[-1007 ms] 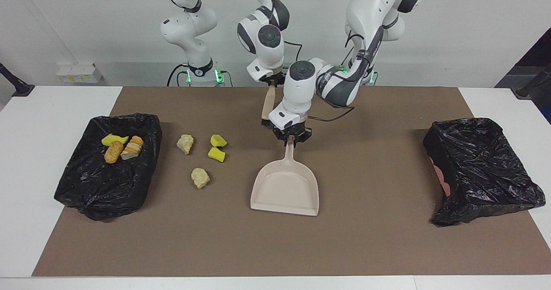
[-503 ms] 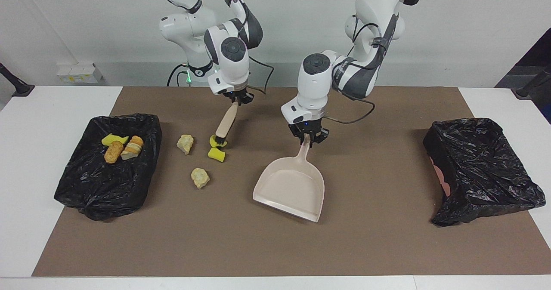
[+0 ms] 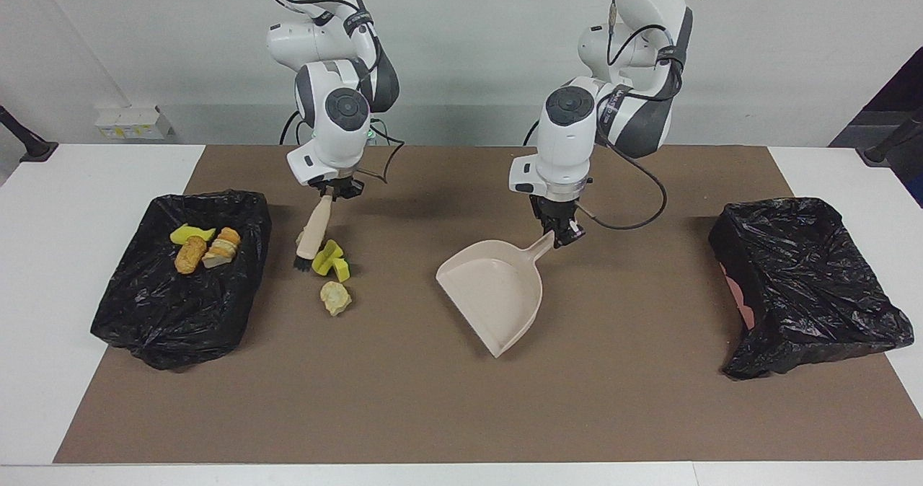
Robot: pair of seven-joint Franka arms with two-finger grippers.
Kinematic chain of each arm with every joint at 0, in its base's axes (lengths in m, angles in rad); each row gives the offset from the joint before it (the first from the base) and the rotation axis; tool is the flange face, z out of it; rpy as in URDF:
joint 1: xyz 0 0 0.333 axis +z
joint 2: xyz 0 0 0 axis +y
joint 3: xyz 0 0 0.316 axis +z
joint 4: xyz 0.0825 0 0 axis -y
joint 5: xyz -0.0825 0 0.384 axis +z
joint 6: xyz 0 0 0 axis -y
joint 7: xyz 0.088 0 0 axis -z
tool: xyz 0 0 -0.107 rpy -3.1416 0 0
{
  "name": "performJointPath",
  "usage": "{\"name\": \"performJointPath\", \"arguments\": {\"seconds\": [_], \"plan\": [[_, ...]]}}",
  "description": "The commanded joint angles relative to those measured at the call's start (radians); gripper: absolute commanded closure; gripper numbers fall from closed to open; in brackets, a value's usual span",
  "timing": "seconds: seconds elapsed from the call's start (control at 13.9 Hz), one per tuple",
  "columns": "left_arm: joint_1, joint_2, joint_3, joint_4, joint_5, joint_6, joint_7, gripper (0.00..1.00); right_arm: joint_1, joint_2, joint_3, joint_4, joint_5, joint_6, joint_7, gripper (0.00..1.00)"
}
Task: Sweep and dump trash in bin
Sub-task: 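Hold the dustpan with the left gripper while the right gripper grasps the brush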
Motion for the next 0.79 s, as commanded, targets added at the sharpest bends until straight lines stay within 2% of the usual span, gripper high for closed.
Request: {"name": "performJointPath", "arguments": {"seconds": [0.0, 0.14, 0.29, 0.58, 0.72], "plan": [[0.001, -0.051, -0.006, -0.079, 0.009, 0.006, 0.076, 1.00, -0.035, -0.009, 0.016, 0.033, -0.025, -0.104, -0.063, 1.00], [-0.002, -0.069, -0.008, -0.115, 0.011, 0.011, 0.116, 1.00, -0.093, -0.024, 0.014, -0.005, -0.015, -0.091, -0.145, 1.00], [-0.001, -0.065, -0.008, -0.124, 0.009, 0.009, 0.215, 1.00, -0.151, -0.035, 0.014, -0.053, -0.008, -0.021, -0.202, 1.00], [-0.004, -0.064, -0.006, -0.144, 0.011, 0.014, 0.240, 1.00, -0.161, -0.027, 0.014, -0.112, 0.089, 0.009, -0.190, 1.00], [-0.005, -0.071, -0.008, -0.152, 0.011, 0.012, 0.237, 1.00, -0.150, -0.012, 0.016, -0.111, 0.109, 0.072, -0.196, 1.00]]}}
